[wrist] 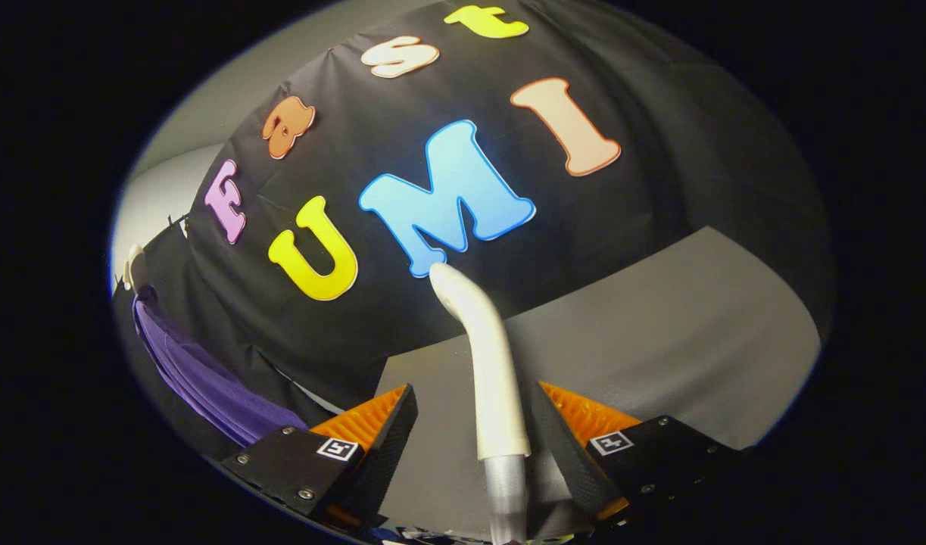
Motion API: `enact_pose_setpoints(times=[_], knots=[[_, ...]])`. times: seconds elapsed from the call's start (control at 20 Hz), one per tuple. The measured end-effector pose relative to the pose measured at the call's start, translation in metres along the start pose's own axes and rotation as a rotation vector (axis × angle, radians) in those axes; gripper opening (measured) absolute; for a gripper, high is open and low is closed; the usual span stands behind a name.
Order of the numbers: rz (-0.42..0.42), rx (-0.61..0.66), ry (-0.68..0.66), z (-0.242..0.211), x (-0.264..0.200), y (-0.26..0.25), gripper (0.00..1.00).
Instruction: Iron the clothes twice with a garment steamer, once on the left side and once on the right side.
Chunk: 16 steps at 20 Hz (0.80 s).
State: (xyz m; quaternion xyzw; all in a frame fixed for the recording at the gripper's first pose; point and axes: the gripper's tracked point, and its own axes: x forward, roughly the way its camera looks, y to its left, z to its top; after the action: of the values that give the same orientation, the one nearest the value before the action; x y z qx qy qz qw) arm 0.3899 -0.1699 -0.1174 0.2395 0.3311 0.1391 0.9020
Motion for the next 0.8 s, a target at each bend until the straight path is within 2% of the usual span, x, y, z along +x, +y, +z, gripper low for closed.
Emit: enact_pose_setpoints(times=[0.25,0.45,0.65,0.8], knots=[[0.094,0.091,0.161,-0.017,0.023,0.0,0.94],[0.15,0.145,0.215,-0.018,0.042,0.007,0.9],[0.173,0.2,0.259,-0.024,0.052,0.005,0.8],[0.163,0.225,0.293,-0.029,0.06,0.002,0.6]])
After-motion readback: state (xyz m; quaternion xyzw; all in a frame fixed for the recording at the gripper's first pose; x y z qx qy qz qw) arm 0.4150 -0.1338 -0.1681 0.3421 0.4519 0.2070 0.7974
